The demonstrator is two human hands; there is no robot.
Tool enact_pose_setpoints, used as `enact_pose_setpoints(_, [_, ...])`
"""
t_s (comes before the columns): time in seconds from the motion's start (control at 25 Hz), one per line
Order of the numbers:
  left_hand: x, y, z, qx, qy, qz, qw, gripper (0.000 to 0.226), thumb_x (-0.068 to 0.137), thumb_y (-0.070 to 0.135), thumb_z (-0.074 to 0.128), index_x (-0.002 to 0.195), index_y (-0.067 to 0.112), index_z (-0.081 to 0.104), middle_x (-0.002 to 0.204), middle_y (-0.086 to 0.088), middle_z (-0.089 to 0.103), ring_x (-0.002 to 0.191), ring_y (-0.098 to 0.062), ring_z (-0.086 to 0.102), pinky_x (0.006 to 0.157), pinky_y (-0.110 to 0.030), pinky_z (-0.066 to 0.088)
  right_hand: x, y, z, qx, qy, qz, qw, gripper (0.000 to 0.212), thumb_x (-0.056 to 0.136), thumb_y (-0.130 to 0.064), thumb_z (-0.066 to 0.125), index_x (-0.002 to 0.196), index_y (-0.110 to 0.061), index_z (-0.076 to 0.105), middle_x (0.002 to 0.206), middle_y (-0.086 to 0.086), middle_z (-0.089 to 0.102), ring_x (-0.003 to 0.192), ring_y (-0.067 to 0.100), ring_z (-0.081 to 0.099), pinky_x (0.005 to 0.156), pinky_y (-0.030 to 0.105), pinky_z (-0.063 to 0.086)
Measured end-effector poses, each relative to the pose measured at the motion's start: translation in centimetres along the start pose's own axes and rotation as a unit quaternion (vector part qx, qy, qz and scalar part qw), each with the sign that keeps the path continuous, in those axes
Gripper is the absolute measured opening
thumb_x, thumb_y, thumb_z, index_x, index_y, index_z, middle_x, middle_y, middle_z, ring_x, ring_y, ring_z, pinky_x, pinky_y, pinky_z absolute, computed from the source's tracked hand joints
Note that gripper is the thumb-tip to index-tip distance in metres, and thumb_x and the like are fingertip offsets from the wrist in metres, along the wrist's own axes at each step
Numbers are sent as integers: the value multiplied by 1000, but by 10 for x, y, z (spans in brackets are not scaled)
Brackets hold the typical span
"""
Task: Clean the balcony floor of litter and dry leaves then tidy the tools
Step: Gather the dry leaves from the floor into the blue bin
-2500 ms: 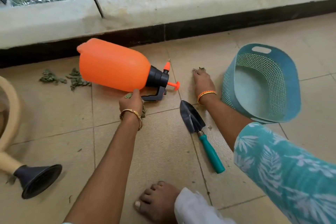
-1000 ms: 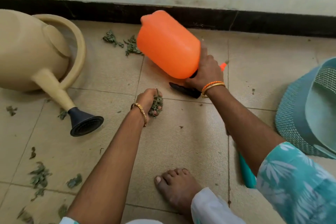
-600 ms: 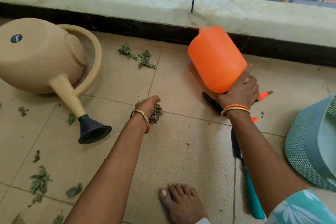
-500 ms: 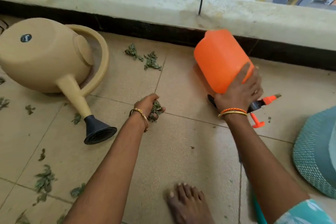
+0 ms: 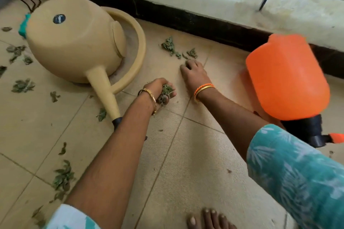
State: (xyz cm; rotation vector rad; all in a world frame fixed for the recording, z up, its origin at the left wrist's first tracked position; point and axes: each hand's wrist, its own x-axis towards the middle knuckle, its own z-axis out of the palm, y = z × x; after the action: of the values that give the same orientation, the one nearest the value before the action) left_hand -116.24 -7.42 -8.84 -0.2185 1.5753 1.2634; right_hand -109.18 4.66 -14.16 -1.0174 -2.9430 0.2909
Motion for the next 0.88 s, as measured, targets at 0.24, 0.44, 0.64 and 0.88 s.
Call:
enact_pose_setpoints(0.24, [9,-10,15,-140,-58,-67,986,29,98,17,31,82,3,50,67,-10,61,44,-15,59,32,-12,36,-13,14,-3,117,109,0,987,22,91,-4,51,106,-1,66,114,13,57,101,24,52,76,23,40])
enact_pose_setpoints(0.44, [2,-2,24,-133,-113,-37,984,25,96,15,29,102,2,50,96,-20,60,91,-30,62,61,-32,57,-51,25,-41,551,28,146,821,18,82,5,65,92,-9,70,86,6,67,82,16,68,74,24,56])
enact_pose_setpoints(0.64, [3,-3,35,-98,-110,-40,988,25,89,12,31,86,4,55,76,-12,60,69,-23,60,62,-32,55,-52,10,-53,498,-16,147,854,26,75,-4,75,97,-11,63,73,-1,66,58,10,65,55,23,51])
enact_pose_setpoints(0.88, [10,-2,34,-72,61,-39,995,13,88,11,38,76,10,44,58,-5,43,44,-17,40,35,-14,36,10,23,-63,358,-30,149,921,36,86,-1,56,120,-11,59,118,6,61,103,15,58,87,25,50])
